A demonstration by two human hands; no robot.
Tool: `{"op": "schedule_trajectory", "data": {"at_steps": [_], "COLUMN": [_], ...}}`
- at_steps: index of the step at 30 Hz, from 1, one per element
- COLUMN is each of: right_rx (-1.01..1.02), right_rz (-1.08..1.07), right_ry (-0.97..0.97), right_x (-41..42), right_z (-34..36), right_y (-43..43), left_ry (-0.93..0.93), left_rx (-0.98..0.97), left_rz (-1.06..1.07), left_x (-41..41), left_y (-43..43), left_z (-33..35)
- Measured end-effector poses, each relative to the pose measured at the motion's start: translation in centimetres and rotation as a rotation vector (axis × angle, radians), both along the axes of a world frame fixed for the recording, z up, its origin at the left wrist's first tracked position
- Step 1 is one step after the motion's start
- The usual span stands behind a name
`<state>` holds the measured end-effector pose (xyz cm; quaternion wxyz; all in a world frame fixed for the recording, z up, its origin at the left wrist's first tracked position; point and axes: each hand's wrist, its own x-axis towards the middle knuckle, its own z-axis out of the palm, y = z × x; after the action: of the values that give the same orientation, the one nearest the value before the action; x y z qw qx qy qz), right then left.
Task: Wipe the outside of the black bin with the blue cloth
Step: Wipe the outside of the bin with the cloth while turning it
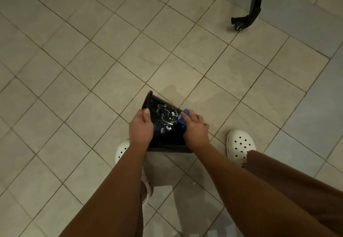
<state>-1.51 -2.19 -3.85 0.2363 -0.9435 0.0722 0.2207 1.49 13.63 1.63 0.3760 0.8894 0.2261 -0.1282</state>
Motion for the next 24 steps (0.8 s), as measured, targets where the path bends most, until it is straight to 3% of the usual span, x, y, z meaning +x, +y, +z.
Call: {"op": "schedule_trajectory", "data": {"at_steps": [4, 13, 18, 24], "right_rx": [-0.066, -0.051, -0.042, 0.023], "right_rz": [-0.139, 0.071, -0.211, -0.105], "right_ry": [0.129, 0.007, 0.149, -0.008], "right_x": [-0.9, 0.7, -0.9, -1.1], "right_z": [0.3, 0.6, 0.3, 0.7], "right_y": [0.2, 0.4, 0.1, 2.0], "left_ry": [0.006, 0.028, 0.006, 0.014], "left_rx": [-0.001, -0.07, -0.052, -0.054], "left_rz": [0.023, 0.079, 0.039, 0.013], "left_x": [0.1, 0.3, 0.5, 0.6], "left_y": [-0.1, 0.2, -0.2, 0.0], "left_z": [0.0, -0.4, -0.2, -0.3]}}
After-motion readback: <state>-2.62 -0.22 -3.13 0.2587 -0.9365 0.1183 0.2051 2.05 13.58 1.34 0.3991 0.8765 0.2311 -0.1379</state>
